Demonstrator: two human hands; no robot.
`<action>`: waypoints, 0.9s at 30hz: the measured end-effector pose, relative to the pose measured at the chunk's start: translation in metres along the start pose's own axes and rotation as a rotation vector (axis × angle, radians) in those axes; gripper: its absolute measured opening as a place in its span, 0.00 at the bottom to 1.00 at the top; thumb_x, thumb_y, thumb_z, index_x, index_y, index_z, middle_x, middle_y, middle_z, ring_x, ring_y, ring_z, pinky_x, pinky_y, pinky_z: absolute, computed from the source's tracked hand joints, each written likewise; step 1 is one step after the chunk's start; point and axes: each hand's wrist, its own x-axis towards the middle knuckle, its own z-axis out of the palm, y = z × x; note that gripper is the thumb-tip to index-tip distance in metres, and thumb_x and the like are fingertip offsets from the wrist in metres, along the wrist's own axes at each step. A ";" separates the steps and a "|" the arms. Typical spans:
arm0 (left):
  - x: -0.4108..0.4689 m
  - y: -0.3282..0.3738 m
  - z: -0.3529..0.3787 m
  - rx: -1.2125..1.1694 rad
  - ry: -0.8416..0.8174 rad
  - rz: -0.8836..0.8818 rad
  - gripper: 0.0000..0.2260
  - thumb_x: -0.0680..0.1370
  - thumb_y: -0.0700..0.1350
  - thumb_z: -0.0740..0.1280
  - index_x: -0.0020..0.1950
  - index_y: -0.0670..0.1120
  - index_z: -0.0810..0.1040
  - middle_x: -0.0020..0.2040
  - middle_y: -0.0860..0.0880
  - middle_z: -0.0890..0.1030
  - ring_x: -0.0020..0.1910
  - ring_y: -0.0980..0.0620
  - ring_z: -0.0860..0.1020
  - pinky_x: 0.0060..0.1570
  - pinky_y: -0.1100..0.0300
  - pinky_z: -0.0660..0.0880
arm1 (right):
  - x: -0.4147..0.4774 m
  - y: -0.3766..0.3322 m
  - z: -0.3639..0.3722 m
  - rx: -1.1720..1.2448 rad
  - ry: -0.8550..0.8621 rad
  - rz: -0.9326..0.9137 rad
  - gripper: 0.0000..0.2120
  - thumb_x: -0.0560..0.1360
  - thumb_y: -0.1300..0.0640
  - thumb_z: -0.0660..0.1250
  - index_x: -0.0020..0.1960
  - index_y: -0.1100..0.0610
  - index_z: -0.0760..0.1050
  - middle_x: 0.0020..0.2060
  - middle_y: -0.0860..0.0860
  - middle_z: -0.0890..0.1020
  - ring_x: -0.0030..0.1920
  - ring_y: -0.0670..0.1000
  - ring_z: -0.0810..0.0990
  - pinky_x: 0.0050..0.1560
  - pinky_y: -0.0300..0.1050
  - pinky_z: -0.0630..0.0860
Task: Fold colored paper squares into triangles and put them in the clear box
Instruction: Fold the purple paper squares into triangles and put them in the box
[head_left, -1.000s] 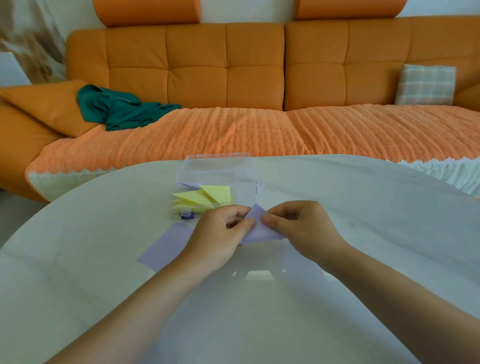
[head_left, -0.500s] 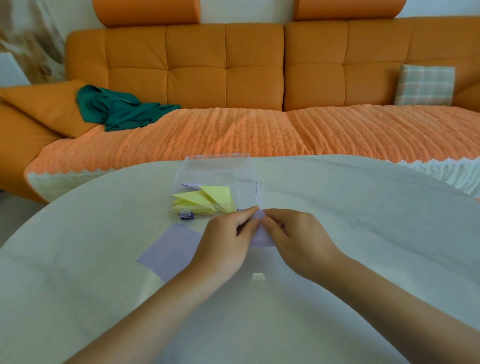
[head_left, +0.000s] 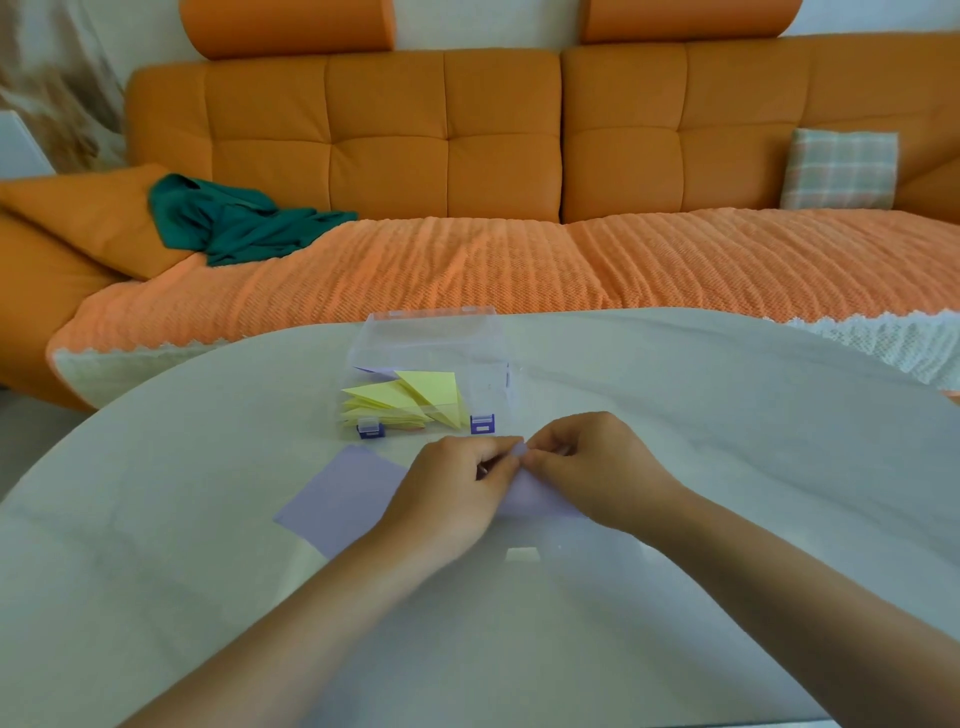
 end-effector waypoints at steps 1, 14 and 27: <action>-0.001 -0.001 -0.001 0.010 -0.022 -0.015 0.10 0.82 0.52 0.64 0.57 0.58 0.84 0.45 0.58 0.85 0.45 0.57 0.81 0.49 0.58 0.78 | 0.001 0.001 0.000 0.006 -0.022 0.034 0.08 0.74 0.52 0.68 0.39 0.50 0.84 0.31 0.46 0.82 0.30 0.40 0.75 0.28 0.30 0.70; -0.012 0.001 -0.009 0.376 0.090 0.076 0.07 0.78 0.51 0.65 0.55 0.55 0.75 0.47 0.58 0.76 0.52 0.56 0.72 0.46 0.59 0.73 | 0.002 -0.002 0.008 -0.173 -0.047 0.117 0.12 0.74 0.52 0.66 0.41 0.58 0.83 0.30 0.54 0.75 0.34 0.50 0.71 0.36 0.41 0.70; -0.018 0.000 -0.020 0.475 -0.173 0.285 0.14 0.82 0.49 0.58 0.60 0.56 0.81 0.54 0.57 0.77 0.56 0.55 0.71 0.56 0.56 0.71 | -0.003 -0.005 0.018 -0.599 0.117 -0.097 0.12 0.76 0.39 0.63 0.47 0.45 0.82 0.42 0.43 0.84 0.45 0.47 0.80 0.55 0.45 0.69</action>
